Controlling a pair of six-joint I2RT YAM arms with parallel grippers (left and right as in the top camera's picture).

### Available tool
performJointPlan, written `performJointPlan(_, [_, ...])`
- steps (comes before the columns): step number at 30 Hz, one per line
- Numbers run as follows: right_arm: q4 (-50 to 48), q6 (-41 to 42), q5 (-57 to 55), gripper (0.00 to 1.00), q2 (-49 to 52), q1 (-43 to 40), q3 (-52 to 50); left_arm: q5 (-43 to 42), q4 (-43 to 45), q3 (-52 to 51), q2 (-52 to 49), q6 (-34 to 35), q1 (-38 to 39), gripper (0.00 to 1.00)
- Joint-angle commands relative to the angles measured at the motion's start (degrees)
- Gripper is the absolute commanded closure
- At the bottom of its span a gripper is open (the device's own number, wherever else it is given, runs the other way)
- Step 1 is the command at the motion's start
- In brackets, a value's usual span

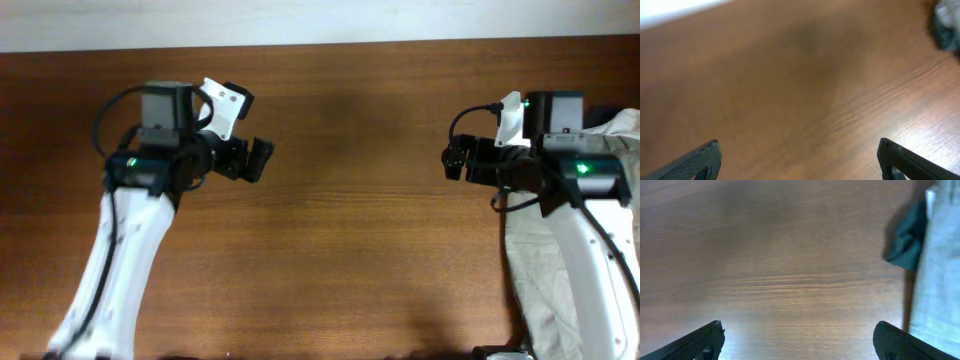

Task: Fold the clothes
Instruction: 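Reach the right gripper to the clothes pile and grasp the khaki shorts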

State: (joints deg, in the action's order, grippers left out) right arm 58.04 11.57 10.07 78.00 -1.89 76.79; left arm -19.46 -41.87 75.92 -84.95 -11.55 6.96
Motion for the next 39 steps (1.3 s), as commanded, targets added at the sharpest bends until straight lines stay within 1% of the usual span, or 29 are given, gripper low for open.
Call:
performJointPlan(1, [0.04,4.13,-8.07,0.01,8.37,-0.13,0.92,1.01,-1.38,0.44,-5.75,3.37,-0.46,0.01])
performJointPlan(4, [-1.03,5.92,-11.15,0.01,15.23,-2.73,2.8,-0.83,-1.36,0.44,-5.68,3.32,-0.46,0.01])
performJointPlan(6, [-3.15,7.58,-13.62,0.01,18.45,-8.2,5.88,0.9,-2.89,0.42,-5.7,3.3,-0.48,0.01])
performJointPlan(8, [-6.51,6.97,-13.57,0.01,20.79,-12.52,7.98,0.87,-4.11,0.42,-5.7,3.32,-0.46,0.01])
performJointPlan(10, [-10.38,5.22,-15.28,0.0,23.71,-13.25,7.98,0.83,-4.11,0.42,-5.68,3.34,-0.46,0.01])
performJointPlan(12, [-14.03,5.27,-22.95,0.01,27.69,-13.14,7.98,0.85,-4.09,0.42,-5.68,3.34,-0.42,0.01])
performJointPlan(16, [-21.16,5.22,-24.26,0.08,34.75,-13.51,7.98,0.85,-4.2,0.42,-5.68,3.32,-0.37,0.01])
performJointPlan(18, [-23.34,5.25,-24.65,0.18,37.73,-13.64,7.98,0.85,-4.07,0.42,-5.7,3.34,-0.35,0.01])
performJointPlan(20, [-23.82,5.29,-26.73,0.26,38.77,-13.62,7.98,0.85,-4.07,0.42,-5.68,3.34,-0.37,0.01])
performJointPlan(21, [-23.85,5.27,-27.87,0.32,38.82,-13.62,7.98,0.85,-4.07,0.42,-5.68,3.34,-0.37,0.01])
performJointPlan(23, [-23.78,5.22,-29.0,0.32,38.93,-13.62,7.98,0.85,-4.04,0.42,-5.7,3.32,-0.37,0.01])
performJointPlan(25, [-23.8,5.25,-29.22,0.34,39.85,-13.62,7.98,0.85,-4.07,0.42,-5.7,3.32,-0.35,0.01])
performJointPlan(30, [-22.27,5.27,-29.99,0.33,41.31,-13.57,7.98,0.85,-4.07,0.42,-5.68,3.32,-0.37,0.01])
performJointPlan(31, [-21.62,5.22,-29.49,0.21,41.33,-13.51,7.96,0.85,-4.07,0.42,-5.68,3.32,-0.35,0.01])
performJointPlan(34, [-21.33,5.2,-29.4,0.17,41.38,-12.74,7.96,0.85,-4.07,0.42,-5.7,2.91,-0.35,0.01])
performJointPlan(35, [-21.24,4.9,-28.5,0.11,41.38,-12.74,7.96,0.85,-4.09,0.42,-5.68,2.91,-0.35,0.01])
performJointPlan(36, [-21.44,1.46,-25.18,0.1,41.4,-12.74,7.96,0.85,-4.07,0.42,-5.68,2.91,-0.37,0.01])
performJointPlan(37, [-21.42,1.31,-26.12,0.1,41.42,-12.74,7.96,0.85,-4.04,0.42,-5.68,2.91,-0.35,0.01])
performJointPlan(38, [-21.38,1.33,-27.8,0.16,41.42,-12.76,7.96,0.85,-4.07,0.42,-5.68,2.89,-0.37,0.01])
performJointPlan(39, [-21.18,1.36,-30.49,0.28,41.42,-12.92,7.96,0.85,-4.07,0.42,-5.68,2.91,-0.35,0.01])
